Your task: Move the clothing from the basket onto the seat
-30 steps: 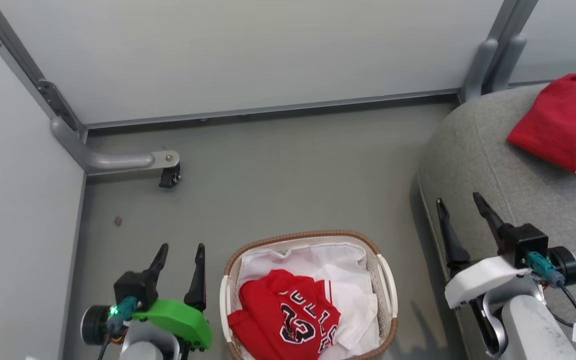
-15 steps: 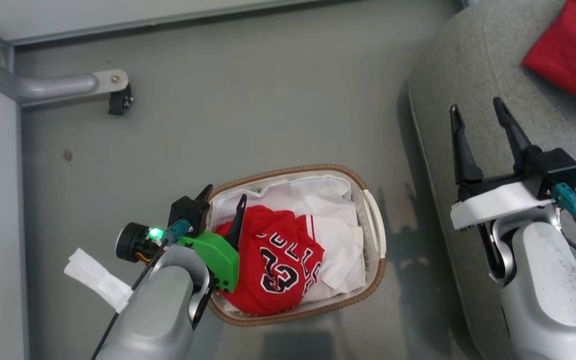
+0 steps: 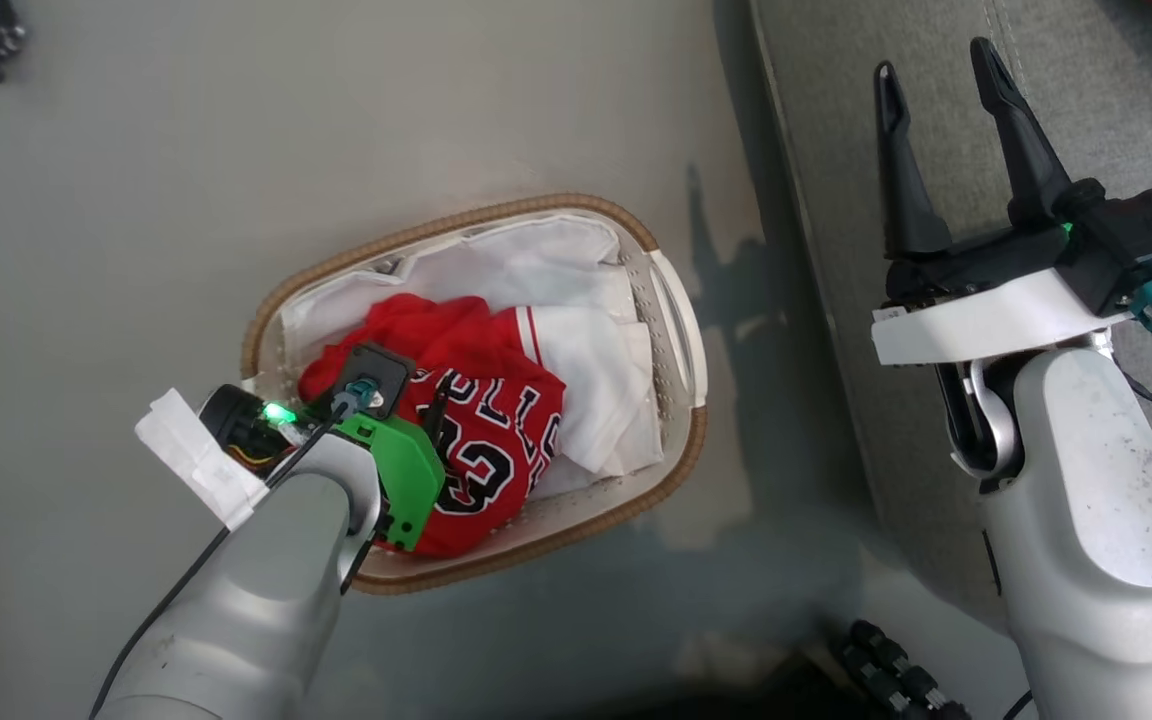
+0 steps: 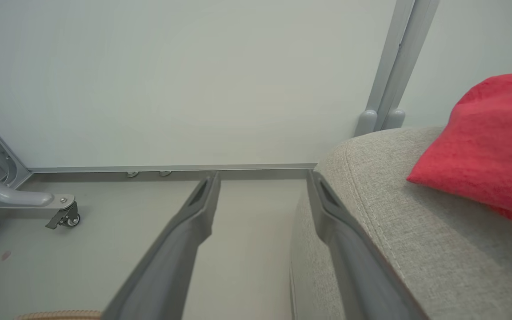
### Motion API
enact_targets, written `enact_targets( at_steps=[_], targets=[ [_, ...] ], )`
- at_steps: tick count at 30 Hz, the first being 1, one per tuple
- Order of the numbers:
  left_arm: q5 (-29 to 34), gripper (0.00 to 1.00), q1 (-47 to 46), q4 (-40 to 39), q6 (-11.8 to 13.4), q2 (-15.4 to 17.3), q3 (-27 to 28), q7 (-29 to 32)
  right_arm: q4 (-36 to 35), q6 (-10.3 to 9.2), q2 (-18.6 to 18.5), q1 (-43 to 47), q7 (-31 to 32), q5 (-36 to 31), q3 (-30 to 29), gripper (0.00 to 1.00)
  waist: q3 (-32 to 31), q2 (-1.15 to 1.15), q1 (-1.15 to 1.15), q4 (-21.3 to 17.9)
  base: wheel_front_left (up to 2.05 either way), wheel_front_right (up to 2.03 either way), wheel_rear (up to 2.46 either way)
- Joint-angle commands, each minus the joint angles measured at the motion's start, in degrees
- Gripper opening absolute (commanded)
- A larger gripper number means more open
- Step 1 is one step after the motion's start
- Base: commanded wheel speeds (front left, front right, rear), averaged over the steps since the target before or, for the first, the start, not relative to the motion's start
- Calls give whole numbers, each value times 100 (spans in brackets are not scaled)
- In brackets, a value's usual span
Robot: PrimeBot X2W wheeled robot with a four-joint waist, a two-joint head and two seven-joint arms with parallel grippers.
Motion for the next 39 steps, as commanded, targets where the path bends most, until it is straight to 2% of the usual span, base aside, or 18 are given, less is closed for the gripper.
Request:
enact_targets(
  at_steps=[1,10,17,18,20,21,29,39],
  targets=[
    [-49,100,-187,35,-13,96,-99,49,-68,-8,-4,-107,-1,52,43,100,773,0,-1,-684,0,0,0],
    [-329,100,-593,181,-13,443,-820,502,-251,-8,-4,-256,-1,297,324,100,1182,0,-1,-959,0,0,0],
    [-717,100,-731,210,-13,601,-1197,1061,-281,-8,-5,-291,-1,394,424,100,1271,0,-1,-1017,0,0,0],
    [-796,84,-746,205,-13,623,-1242,1147,-283,-8,-5,-289,-1,410,434,100,1273,0,-1,-1019,0,0,0],
    [-907,13,-744,174,-13,641,-1308,1239,-280,-8,-6,-291,-1,433,445,100,1267,0,-1,-1019,0,0,0],
    [-947,0,-742,164,-13,652,-1333,1266,-275,-8,-6,-293,-1,433,450,100,1261,0,-1,-1019,0,0,0],
    [-1255,0,-523,55,-13,690,-1552,1063,-153,-8,-7,-190,-1,384,441,100,924,0,-1,-963,0,0,0],
    [-1549,0,-164,-151,-13,524,-1759,222,119,-8,-10,221,-1,-2,348,100,-271,0,-1,-621,0,0,0]
  ],
)
